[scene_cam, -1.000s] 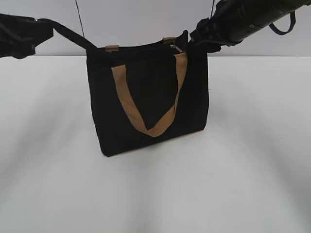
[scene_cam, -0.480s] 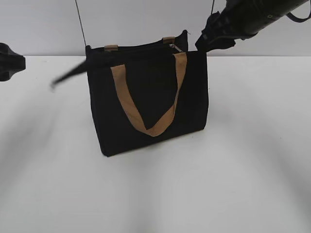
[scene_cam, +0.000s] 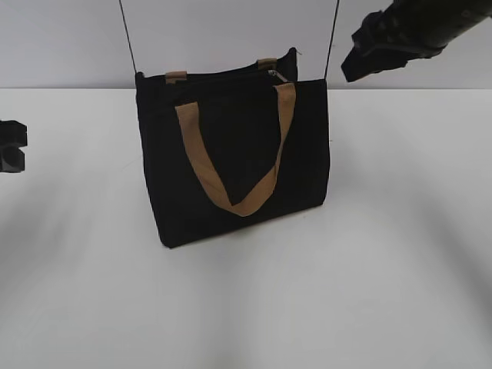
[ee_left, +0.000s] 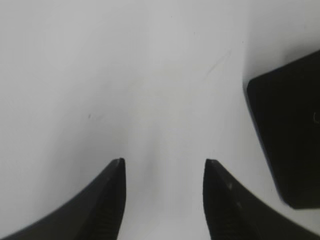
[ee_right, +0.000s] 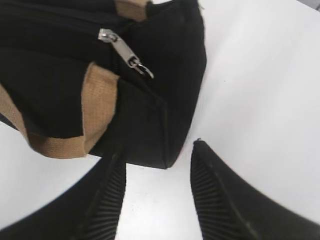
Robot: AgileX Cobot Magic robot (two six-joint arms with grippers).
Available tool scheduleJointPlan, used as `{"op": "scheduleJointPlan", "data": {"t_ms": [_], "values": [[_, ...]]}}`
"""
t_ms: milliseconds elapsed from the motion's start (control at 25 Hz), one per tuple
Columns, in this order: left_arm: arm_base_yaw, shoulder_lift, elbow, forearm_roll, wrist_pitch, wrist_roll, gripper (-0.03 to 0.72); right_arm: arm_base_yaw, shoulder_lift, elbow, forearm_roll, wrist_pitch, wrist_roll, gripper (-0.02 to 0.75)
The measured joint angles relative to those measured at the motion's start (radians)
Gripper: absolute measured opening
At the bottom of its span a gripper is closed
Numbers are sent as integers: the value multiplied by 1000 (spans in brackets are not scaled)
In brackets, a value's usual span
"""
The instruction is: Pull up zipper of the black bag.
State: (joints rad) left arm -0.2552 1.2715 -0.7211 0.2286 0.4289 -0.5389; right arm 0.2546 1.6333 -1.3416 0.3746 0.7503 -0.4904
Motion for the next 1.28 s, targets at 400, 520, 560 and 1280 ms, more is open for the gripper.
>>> {"op": "scheduleJointPlan", "data": {"t_ms": [400, 520, 560, 1280], "values": [[0, 0, -160, -262, 376, 269, 379, -198, -25, 0, -119, 255, 151, 325], [0, 0, -212, -265, 442, 294, 379, -284, -26, 0, -132, 338, 176, 325], [-1, 2, -231, -266, 466, 303, 379, -305, -26, 0, -136, 367, 179, 325], [6, 112, -332, -289, 775, 379, 379, -408, -413, 318, -168, 460, 227, 326]]}}
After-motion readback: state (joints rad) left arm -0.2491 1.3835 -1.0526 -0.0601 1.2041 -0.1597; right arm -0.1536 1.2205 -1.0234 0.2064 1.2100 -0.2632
